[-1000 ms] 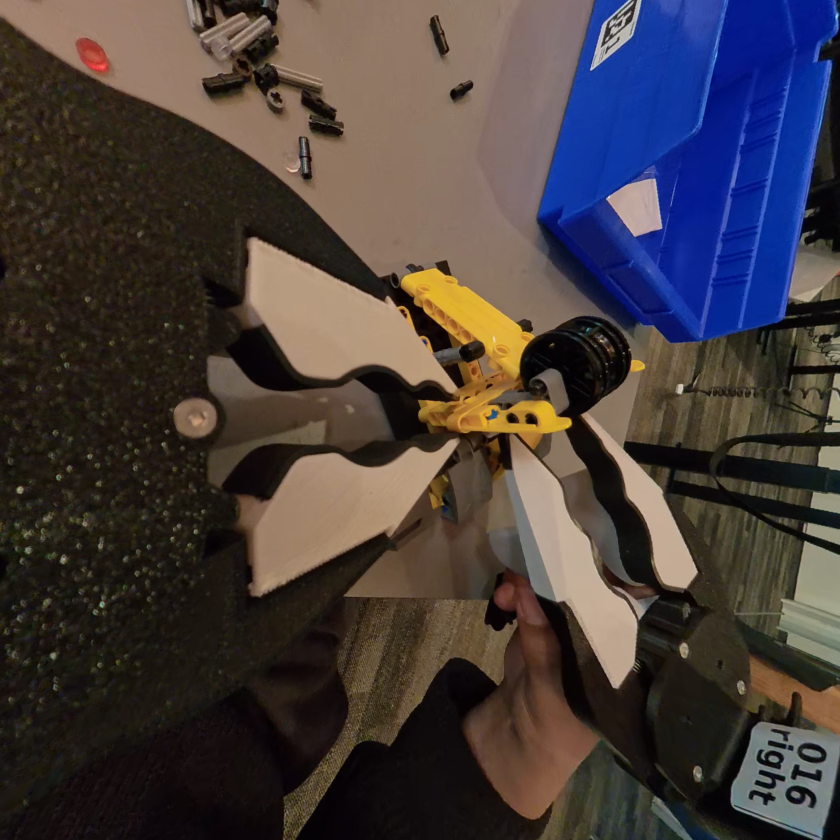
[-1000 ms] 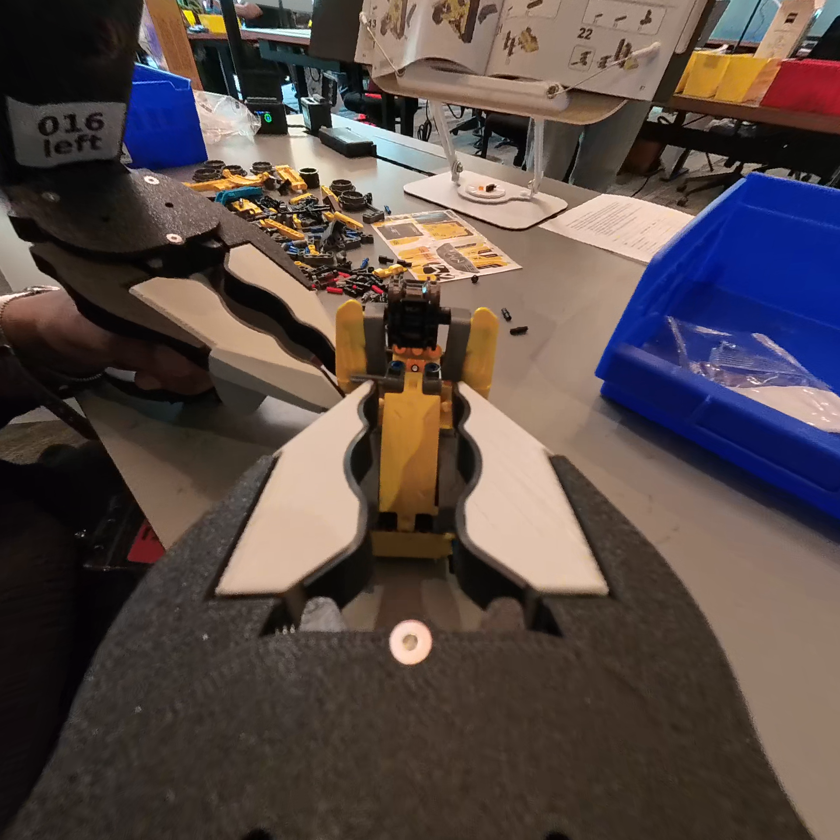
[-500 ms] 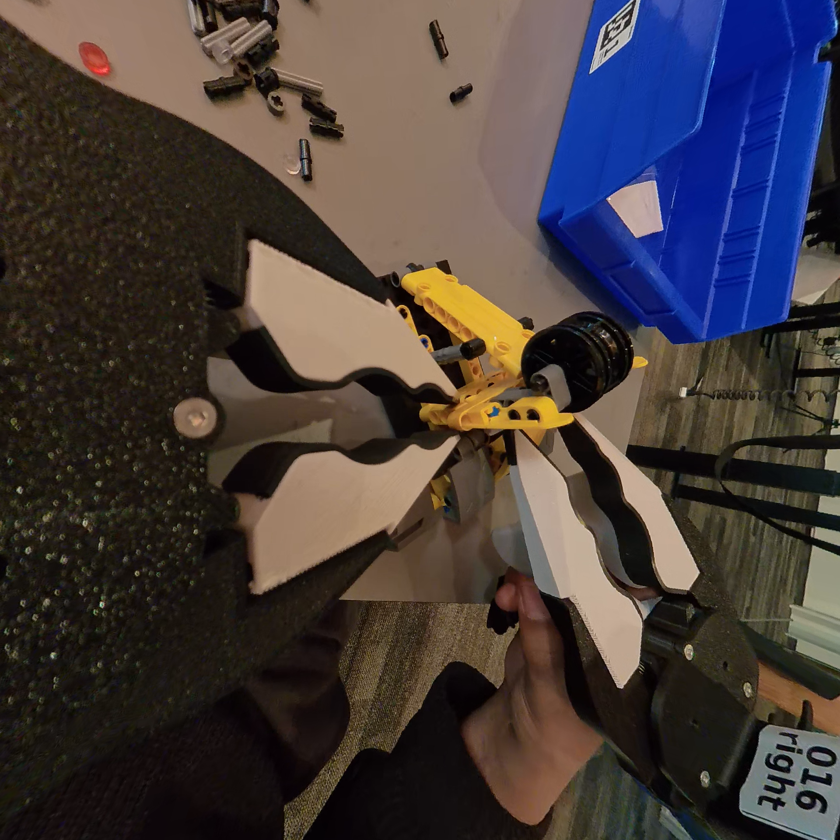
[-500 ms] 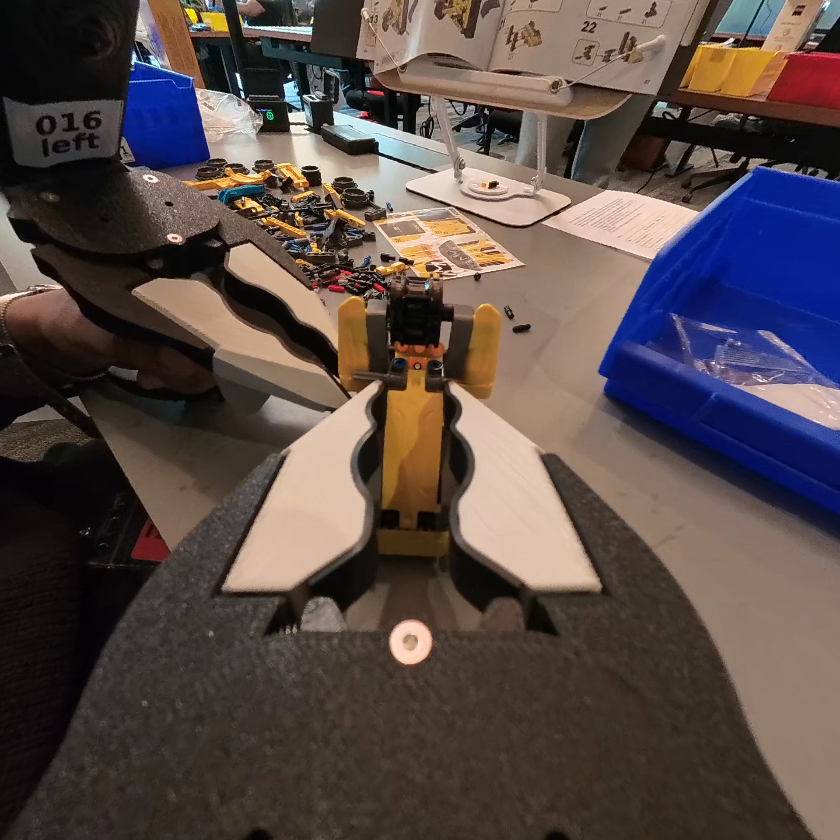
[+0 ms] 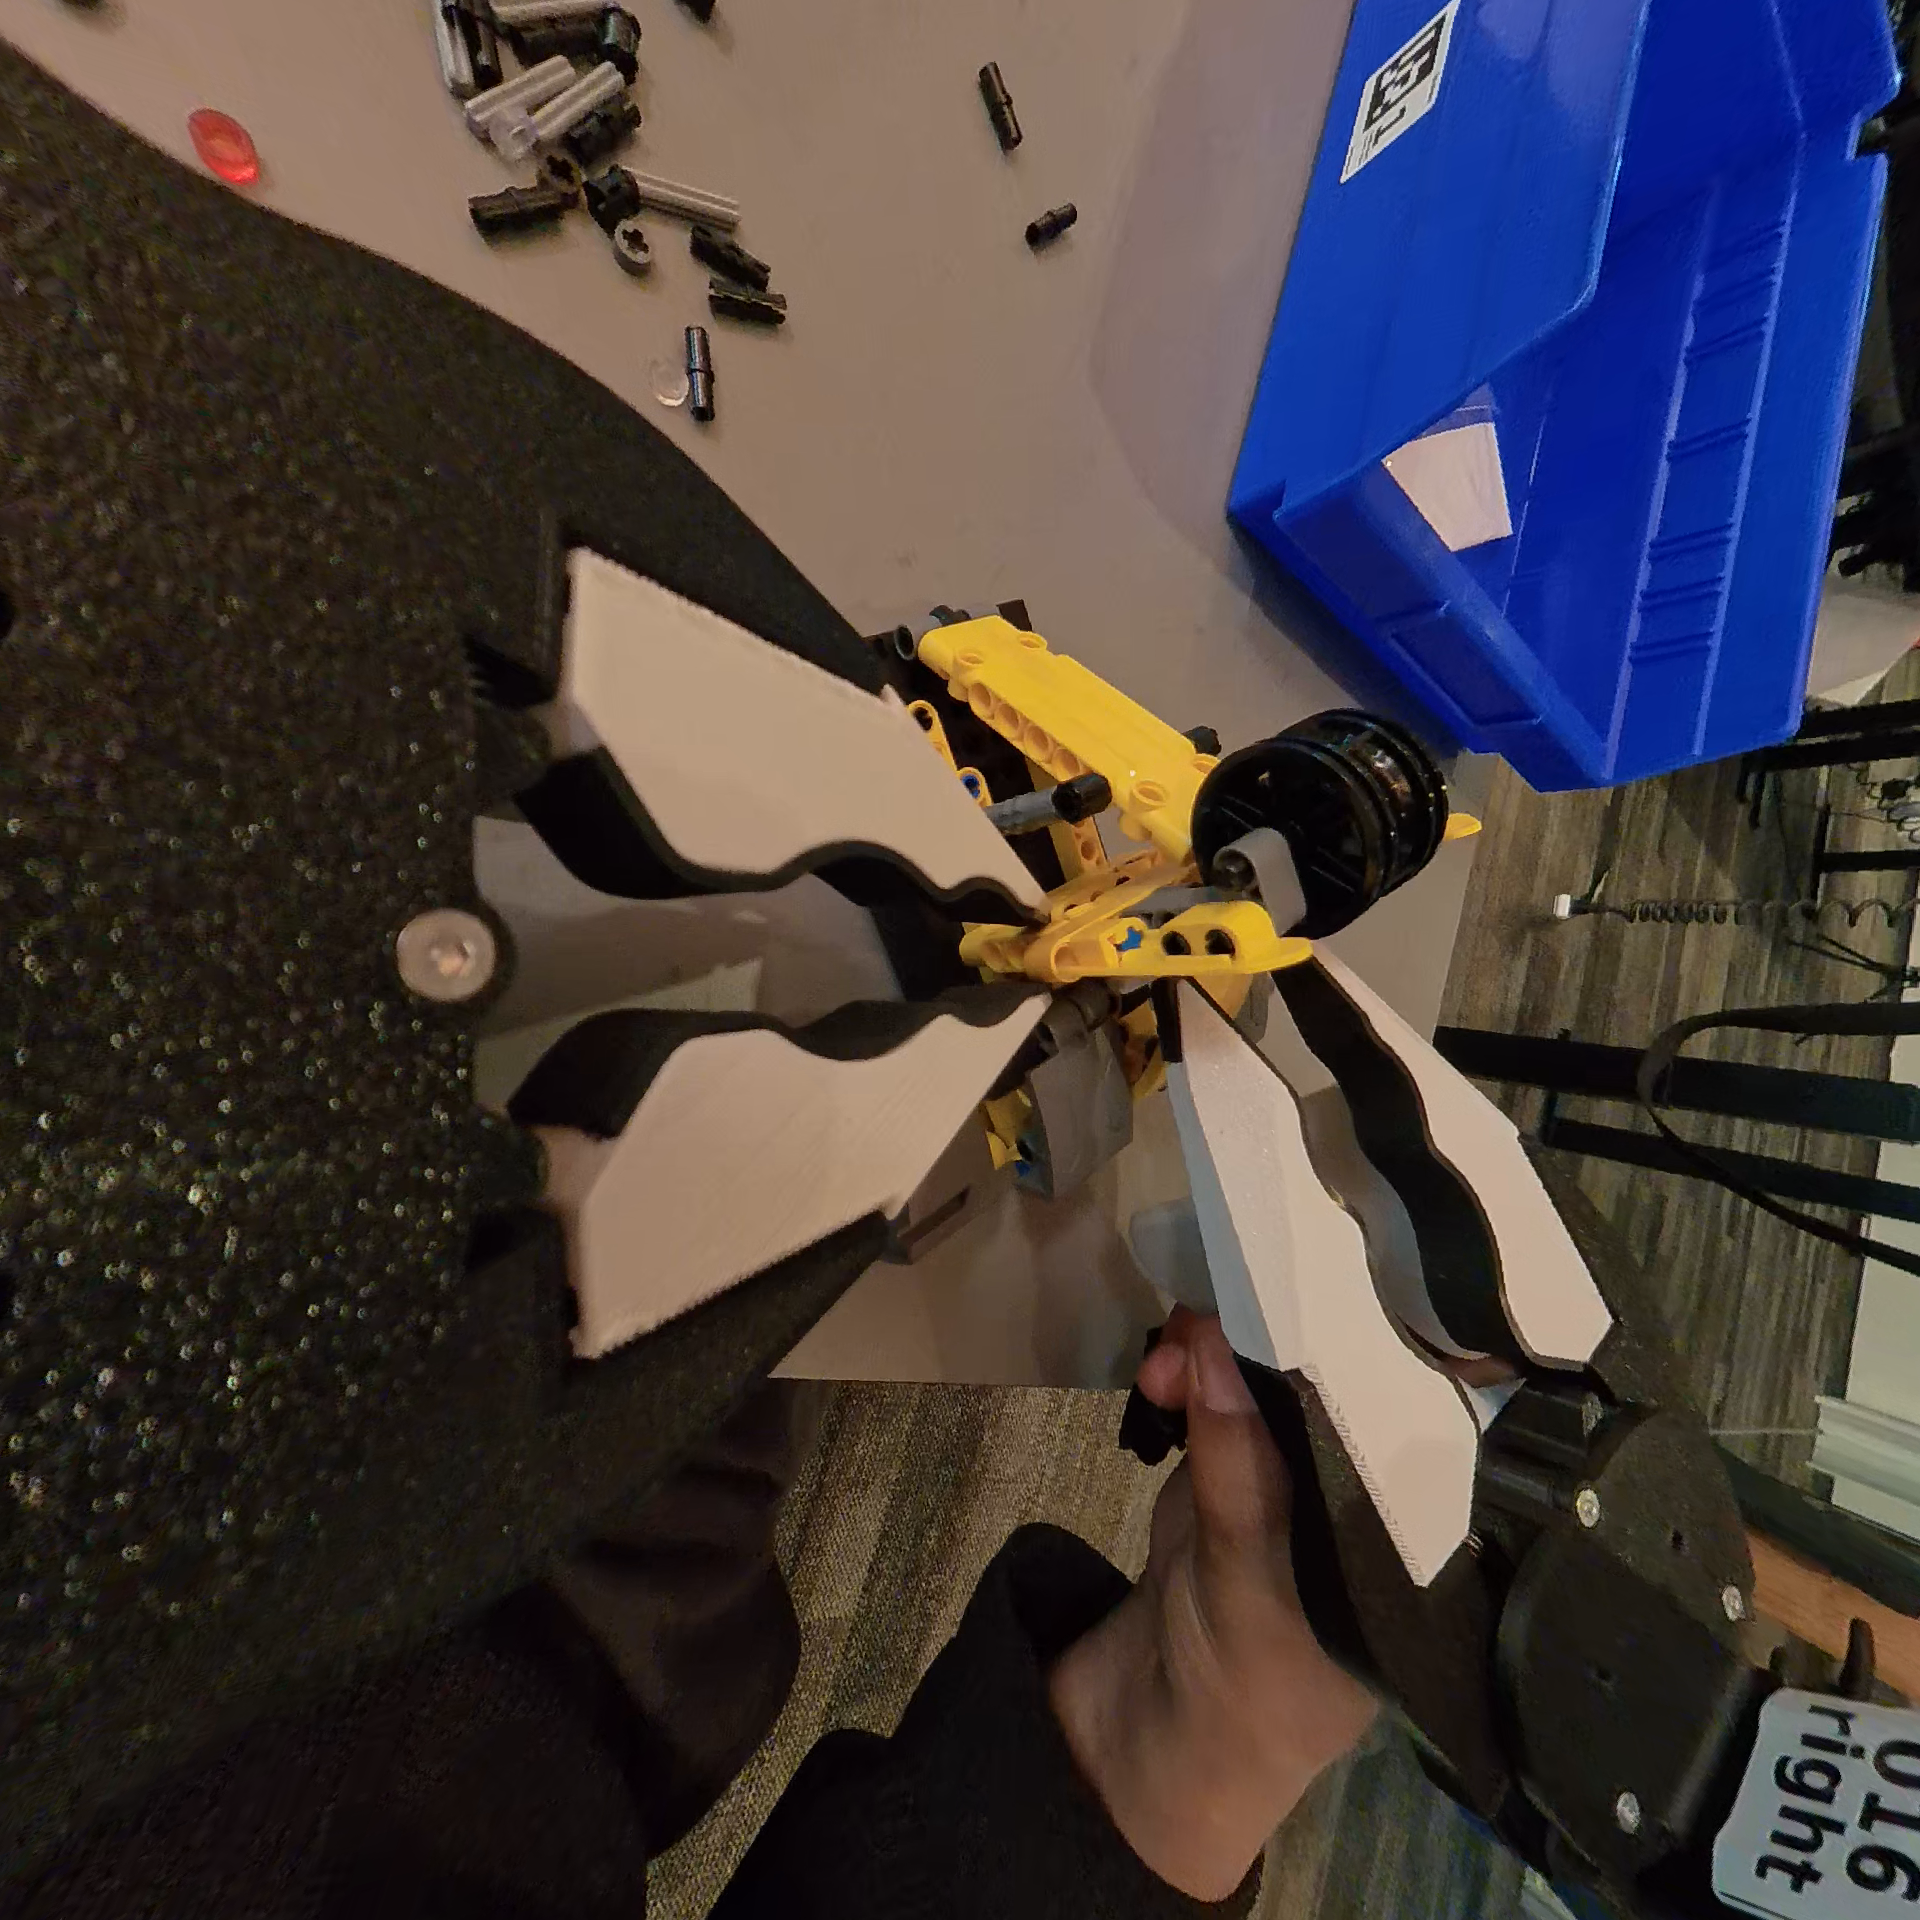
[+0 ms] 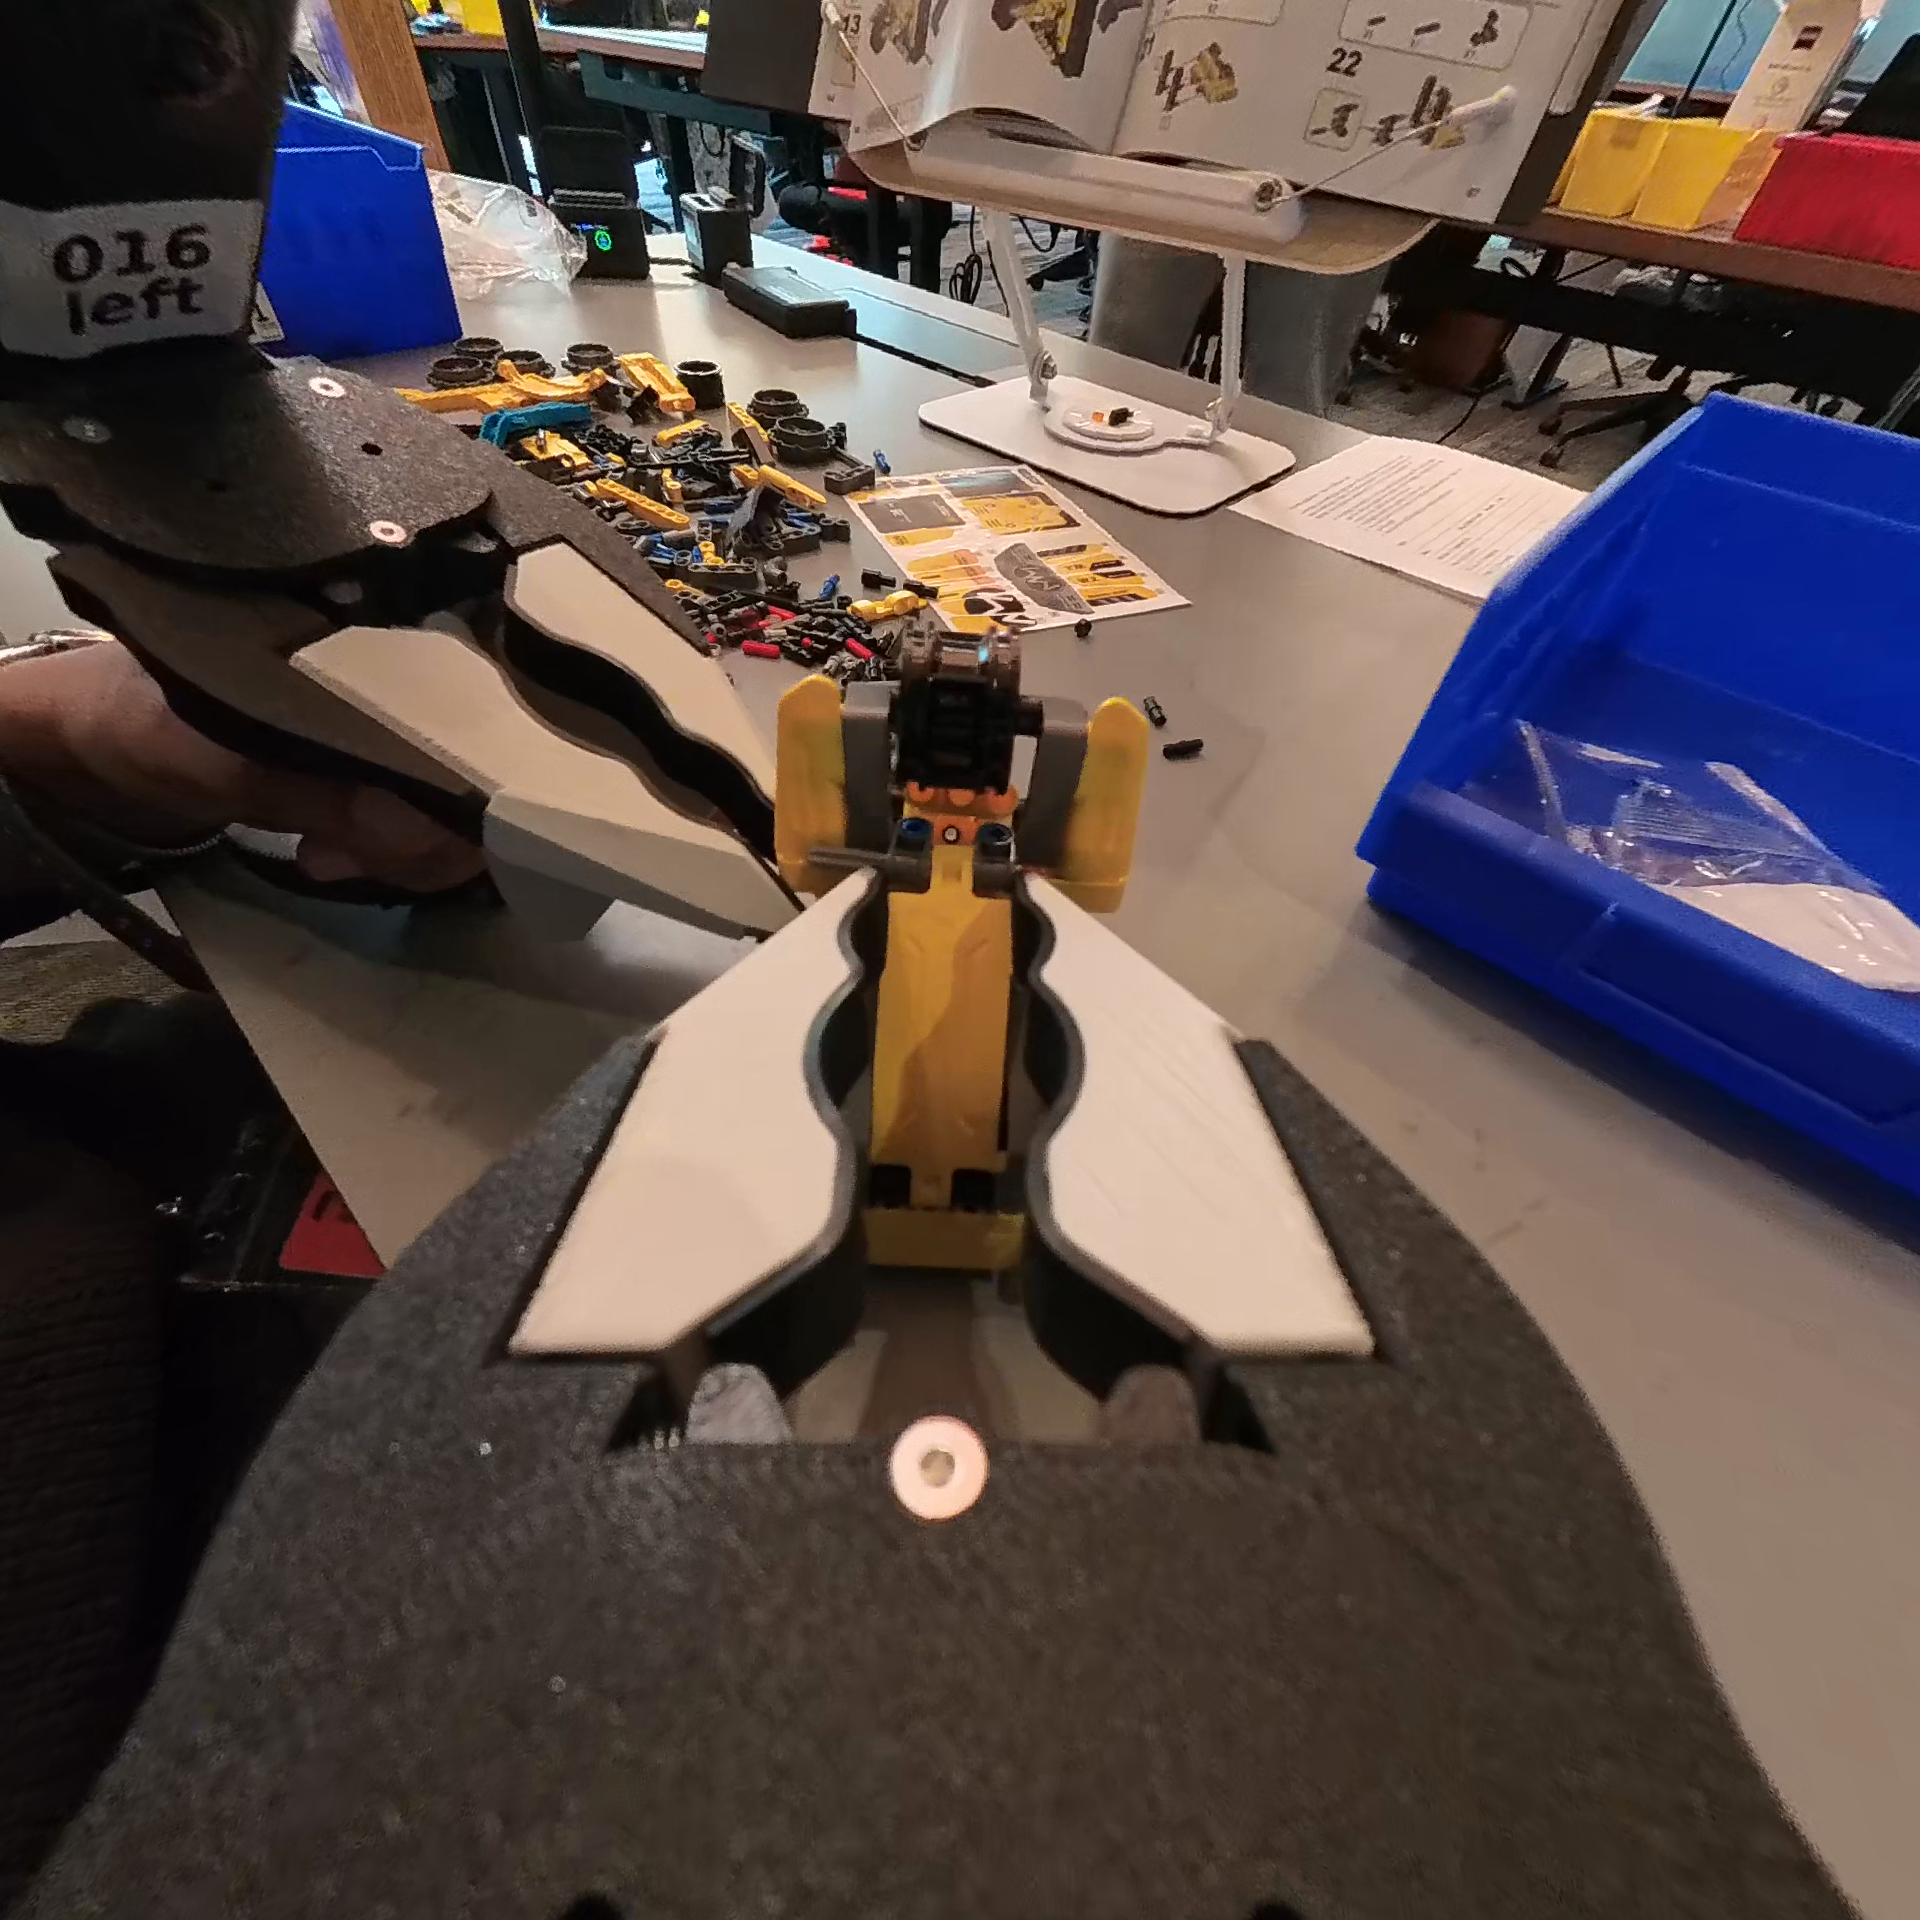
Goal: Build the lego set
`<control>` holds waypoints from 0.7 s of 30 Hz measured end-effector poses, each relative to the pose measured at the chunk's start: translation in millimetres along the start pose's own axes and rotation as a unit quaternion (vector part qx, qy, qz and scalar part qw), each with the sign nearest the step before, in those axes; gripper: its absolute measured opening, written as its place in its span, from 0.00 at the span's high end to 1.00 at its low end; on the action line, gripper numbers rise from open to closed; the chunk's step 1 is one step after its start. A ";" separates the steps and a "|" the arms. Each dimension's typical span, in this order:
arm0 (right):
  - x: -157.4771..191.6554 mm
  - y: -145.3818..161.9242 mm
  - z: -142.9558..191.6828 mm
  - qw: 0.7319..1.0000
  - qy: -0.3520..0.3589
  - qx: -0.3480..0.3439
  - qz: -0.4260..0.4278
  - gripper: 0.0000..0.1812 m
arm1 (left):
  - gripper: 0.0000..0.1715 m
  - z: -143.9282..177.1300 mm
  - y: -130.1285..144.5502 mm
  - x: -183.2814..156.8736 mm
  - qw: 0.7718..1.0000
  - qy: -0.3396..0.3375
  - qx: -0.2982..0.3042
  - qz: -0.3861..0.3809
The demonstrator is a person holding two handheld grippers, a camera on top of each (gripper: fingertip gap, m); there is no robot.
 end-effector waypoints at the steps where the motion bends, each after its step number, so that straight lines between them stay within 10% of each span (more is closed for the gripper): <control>1: 0.1 -0.1 0.0 1.000 0.000 0.001 0.000 0.88 | 0.95 0.0 0.0 0.0 1.000 0.000 0.000 0.000; 21: 1.4 0.4 8.3 0.999 0.004 0.044 0.000 0.87 | 0.95 -0.2 0.4 -0.7 1.000 -0.011 -0.001 -0.006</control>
Point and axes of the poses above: each gripper's, where its closed fingertips meet, z back along the fingers, y out of its underside, x = y × z across the jaws, the point moved 8 cm from there along z, back along the fingers, and after that the axes turned 14 degrees about -y, right-handed, at the moved point
